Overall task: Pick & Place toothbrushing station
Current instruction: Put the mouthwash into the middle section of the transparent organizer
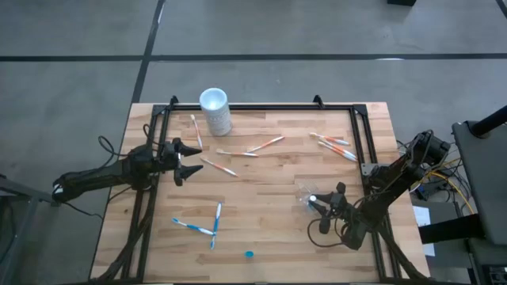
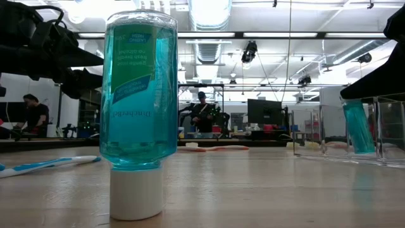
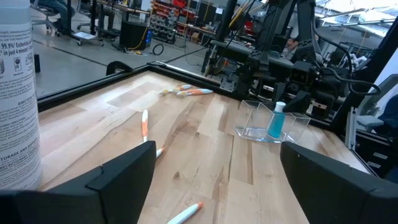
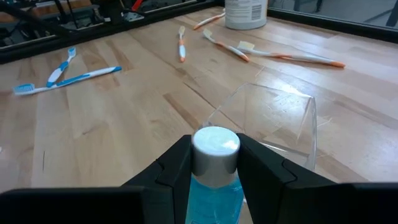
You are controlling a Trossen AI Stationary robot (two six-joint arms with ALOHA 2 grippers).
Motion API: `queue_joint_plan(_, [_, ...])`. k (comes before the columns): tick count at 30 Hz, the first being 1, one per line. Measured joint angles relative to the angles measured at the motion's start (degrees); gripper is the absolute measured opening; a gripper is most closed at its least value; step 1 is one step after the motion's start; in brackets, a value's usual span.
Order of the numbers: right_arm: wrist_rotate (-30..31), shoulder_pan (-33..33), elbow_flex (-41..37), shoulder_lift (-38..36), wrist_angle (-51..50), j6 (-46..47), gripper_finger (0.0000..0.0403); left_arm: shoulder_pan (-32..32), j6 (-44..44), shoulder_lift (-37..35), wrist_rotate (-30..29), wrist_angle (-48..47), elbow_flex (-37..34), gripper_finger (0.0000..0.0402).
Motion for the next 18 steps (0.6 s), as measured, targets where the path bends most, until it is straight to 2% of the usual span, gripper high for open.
queue_joint_plan(14, [-0.04, 0.04, -0.02, 0.02, 0.04, -0.57, 0.0112, 0.01, 0.00, 0.01, 0.01, 0.00, 0.00, 0.0348])
queue_joint_plan(18, [-0.16, 0.04, -0.02, 0.04, 0.14, -0.85, 0.0126, 0.00, 0.00, 0.02, 0.01, 0.00, 0.00, 0.0350])
